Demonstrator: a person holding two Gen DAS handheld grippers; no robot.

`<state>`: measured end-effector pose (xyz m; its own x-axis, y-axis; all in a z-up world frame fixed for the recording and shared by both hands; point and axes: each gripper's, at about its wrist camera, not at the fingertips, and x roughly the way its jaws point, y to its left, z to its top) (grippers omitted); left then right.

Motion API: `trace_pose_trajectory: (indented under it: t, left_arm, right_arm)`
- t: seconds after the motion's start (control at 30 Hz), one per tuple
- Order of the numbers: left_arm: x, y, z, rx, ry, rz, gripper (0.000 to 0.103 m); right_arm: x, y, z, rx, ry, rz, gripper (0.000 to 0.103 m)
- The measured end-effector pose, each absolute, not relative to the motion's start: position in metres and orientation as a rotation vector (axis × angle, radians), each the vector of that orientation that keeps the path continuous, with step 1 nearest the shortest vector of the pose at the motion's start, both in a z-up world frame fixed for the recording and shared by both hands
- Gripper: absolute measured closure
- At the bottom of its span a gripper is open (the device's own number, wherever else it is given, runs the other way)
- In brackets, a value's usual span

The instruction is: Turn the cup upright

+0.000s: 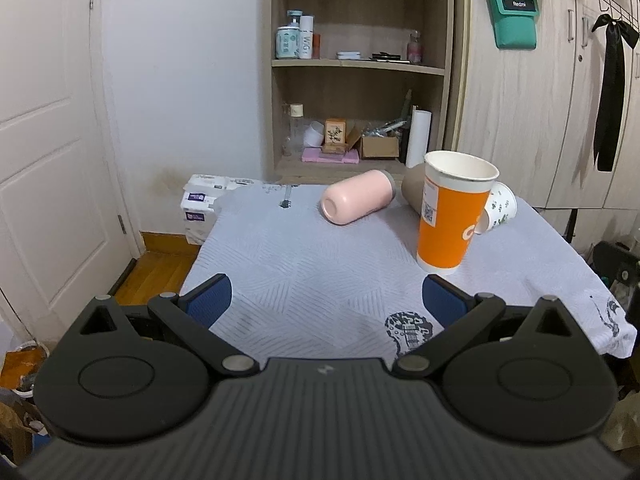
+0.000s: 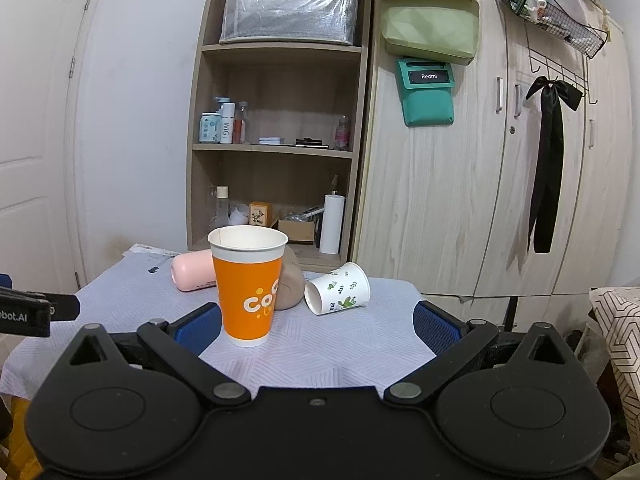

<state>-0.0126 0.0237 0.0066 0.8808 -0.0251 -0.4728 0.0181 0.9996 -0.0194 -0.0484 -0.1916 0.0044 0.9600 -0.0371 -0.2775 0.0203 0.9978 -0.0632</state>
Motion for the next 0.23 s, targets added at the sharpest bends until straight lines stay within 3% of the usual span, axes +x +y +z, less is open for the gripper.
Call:
trace_pose_trajectory:
  t: [0.23]
  left_arm:
    - [-0.0108, 0.0248, 0.0051, -0.024, 0.499, -0.031, 0.0]
  right_arm:
    - [-0.0496, -0.1949, 0.0037, -0.054, 0.282, -0.04, 0.0]
